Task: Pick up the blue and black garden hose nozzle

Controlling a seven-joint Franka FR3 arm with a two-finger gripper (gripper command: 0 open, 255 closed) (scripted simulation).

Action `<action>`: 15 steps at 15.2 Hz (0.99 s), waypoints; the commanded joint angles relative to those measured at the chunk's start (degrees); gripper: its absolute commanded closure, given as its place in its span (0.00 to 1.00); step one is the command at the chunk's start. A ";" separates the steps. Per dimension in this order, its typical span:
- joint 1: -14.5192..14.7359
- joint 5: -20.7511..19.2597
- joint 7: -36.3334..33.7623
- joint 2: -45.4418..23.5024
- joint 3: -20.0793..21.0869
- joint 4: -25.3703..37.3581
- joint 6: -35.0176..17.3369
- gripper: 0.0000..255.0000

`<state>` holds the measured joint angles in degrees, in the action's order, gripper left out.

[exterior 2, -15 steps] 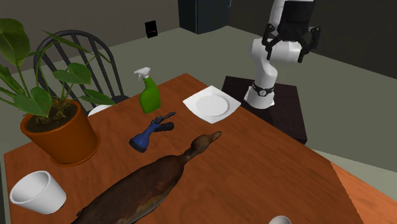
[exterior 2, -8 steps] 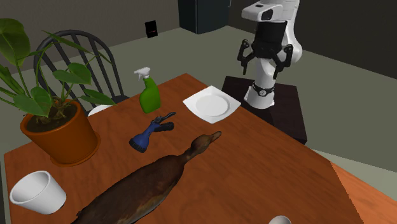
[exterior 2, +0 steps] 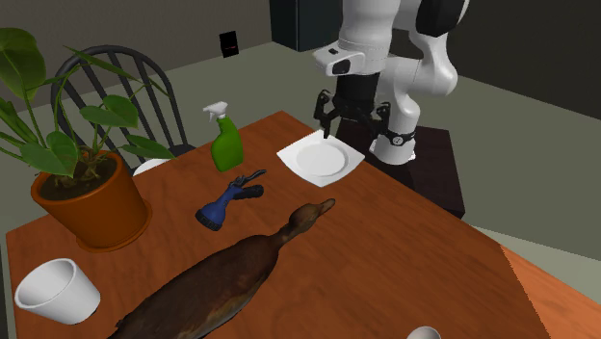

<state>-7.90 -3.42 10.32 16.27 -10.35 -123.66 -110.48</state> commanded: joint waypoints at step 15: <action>-7.09 2.09 5.68 -31.79 -7.04 23.51 -1.59 0.00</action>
<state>-14.32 -1.56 15.55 -13.61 -17.01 -101.47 -111.89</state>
